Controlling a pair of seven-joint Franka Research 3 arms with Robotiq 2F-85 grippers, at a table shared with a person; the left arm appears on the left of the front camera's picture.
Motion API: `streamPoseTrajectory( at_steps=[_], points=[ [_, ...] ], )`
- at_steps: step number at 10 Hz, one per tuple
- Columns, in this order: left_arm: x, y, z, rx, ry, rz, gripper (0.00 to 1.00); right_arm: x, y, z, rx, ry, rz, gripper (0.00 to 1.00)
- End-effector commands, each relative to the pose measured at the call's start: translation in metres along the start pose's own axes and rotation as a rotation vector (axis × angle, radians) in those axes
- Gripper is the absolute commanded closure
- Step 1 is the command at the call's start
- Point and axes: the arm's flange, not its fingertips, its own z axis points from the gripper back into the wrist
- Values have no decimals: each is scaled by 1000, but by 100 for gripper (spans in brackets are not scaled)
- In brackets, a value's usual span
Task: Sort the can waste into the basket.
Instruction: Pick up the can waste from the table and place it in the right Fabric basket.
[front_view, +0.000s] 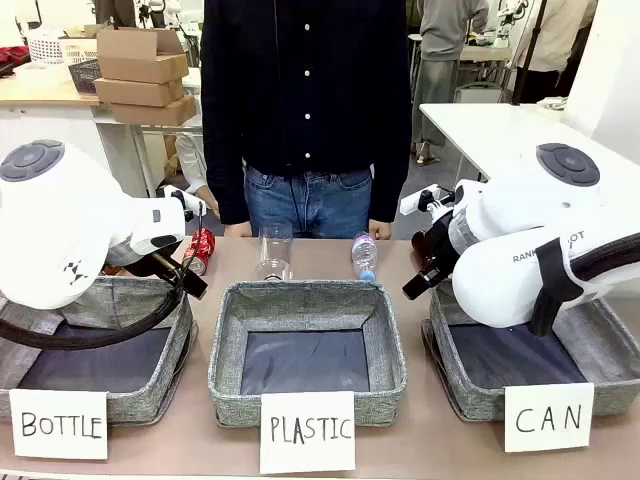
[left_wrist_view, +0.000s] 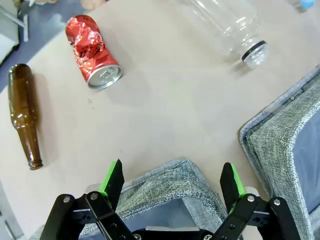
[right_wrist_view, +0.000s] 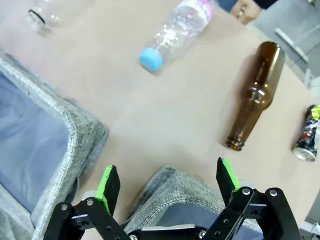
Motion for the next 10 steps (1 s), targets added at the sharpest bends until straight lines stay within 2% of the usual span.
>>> streamPoseTrajectory(
  at_steps=[1, 10],
  points=[
    [0, 0, 0, 0, 0, 0, 0, 0, 0, 0, 0, 0, 0, 0],
    [0, 0, 0, 0, 0, 1, 0, 0, 0, 0, 0, 0, 0, 0]
  ],
)
